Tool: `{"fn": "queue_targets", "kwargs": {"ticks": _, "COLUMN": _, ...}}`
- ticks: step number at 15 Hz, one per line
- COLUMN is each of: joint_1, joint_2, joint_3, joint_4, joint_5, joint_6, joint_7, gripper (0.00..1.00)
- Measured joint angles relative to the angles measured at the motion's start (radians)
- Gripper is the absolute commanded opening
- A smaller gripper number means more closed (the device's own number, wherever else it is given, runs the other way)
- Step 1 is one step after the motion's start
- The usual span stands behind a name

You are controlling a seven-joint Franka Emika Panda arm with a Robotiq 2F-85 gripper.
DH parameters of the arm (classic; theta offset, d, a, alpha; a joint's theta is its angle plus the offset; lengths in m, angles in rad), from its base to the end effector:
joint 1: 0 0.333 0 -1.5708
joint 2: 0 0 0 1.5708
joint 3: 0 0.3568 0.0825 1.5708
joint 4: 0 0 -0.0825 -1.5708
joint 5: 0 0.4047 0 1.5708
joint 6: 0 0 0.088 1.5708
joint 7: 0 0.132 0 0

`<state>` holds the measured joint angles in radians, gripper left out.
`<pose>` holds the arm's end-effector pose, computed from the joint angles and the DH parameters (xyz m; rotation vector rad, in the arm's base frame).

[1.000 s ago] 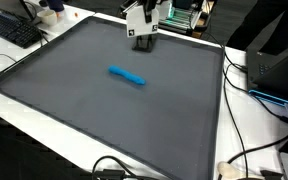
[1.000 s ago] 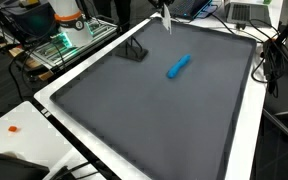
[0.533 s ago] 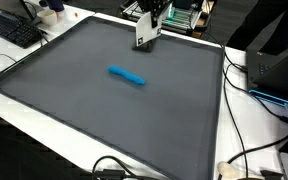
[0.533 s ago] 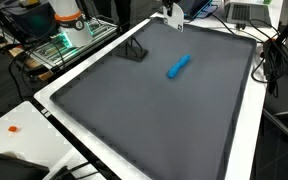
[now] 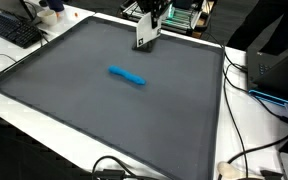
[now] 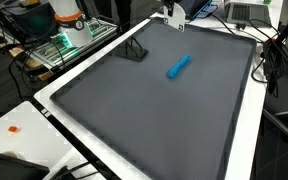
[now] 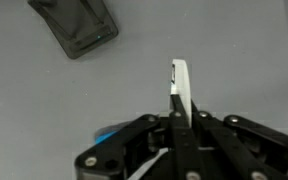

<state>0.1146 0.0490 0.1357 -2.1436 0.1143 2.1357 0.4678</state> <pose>0.5384 0.1448 0.3805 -3.0333 0.4297 0.1359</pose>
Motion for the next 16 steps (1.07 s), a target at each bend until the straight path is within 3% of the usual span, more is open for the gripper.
{"fn": "queue_targets", "kwargs": {"ticks": 8, "joint_1": 0.012, "joint_2": 0.028, "joint_3": 0.0, "joint_4": 0.048, "joint_5": -0.051, "joint_6": -0.002, "joint_7": -0.049, "gripper": 0.01}}
{"fn": "queue_targets", "kwargs": {"ticks": 16, "joint_1": 0.046, "joint_2": 0.201, "joint_3": 0.001, "joint_4": 0.197, "joint_5": -0.185, "joint_6": -0.007, "joint_7": -0.21, "gripper": 0.01}}
